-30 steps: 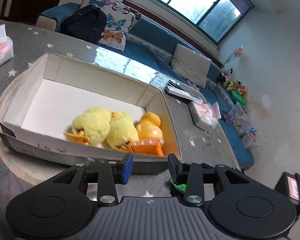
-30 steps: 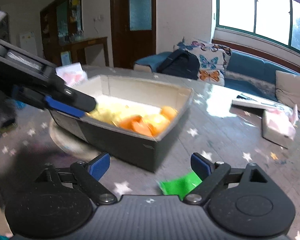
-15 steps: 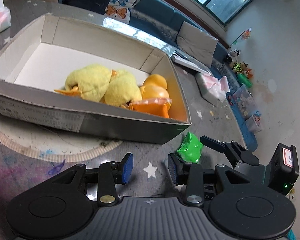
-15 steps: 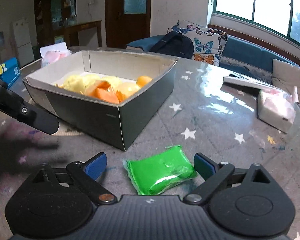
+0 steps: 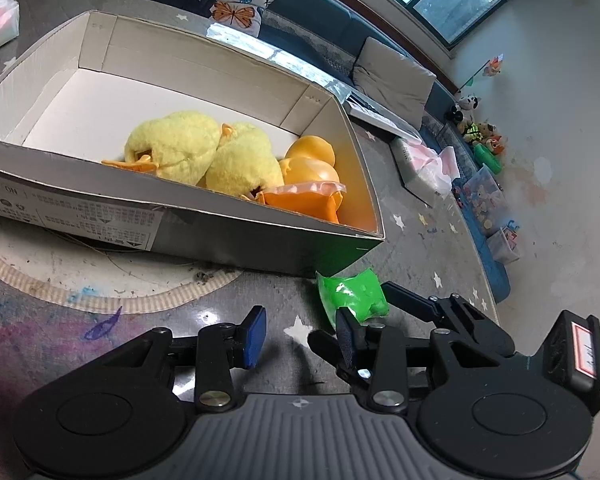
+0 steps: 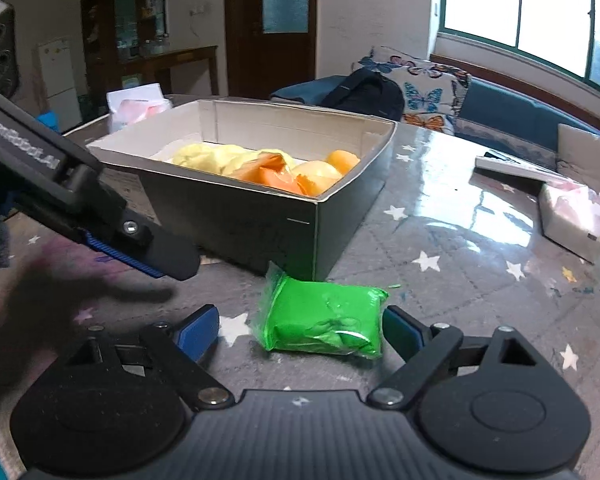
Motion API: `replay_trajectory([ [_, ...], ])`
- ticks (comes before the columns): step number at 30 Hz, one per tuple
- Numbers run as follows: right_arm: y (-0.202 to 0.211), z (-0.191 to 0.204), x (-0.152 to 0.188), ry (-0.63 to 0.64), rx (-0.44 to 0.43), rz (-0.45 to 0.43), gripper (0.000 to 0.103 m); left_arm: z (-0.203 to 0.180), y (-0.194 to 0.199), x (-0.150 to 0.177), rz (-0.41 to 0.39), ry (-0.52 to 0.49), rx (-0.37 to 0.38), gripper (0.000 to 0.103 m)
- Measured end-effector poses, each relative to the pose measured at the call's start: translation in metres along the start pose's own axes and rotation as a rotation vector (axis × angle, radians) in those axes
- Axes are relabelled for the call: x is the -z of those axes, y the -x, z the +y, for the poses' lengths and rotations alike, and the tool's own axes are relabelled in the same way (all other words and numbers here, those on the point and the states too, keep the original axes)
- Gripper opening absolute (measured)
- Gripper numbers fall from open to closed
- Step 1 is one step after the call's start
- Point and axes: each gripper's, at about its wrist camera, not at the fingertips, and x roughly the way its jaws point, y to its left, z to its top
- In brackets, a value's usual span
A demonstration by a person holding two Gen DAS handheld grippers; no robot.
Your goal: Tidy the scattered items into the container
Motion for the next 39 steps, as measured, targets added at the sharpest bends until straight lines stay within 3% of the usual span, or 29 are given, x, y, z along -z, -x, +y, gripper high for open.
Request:
replay_trajectory([
  [12,-0.008,0.001,0.002,-0.034,0.001,0.017,0.071,-0.001,-0.012,-0.004,0.020,0.021,0.036,0.041],
  [23,-0.004,0.019,0.007,0.013,-0.058,0.012,0.070,-0.002,-0.014,-0.002,0.009,-0.028,0.017,0.041],
  [31,-0.002,0.034,0.008,0.068,-0.109,0.019,0.070,-0.004,-0.008,-0.001,0.014,-0.082,0.047,0.041],
  [39,-0.005,0.052,0.006,0.139,-0.176,0.021,0.070,-0.009,-0.003,0.005,0.050,-0.216,0.056,0.041],
])
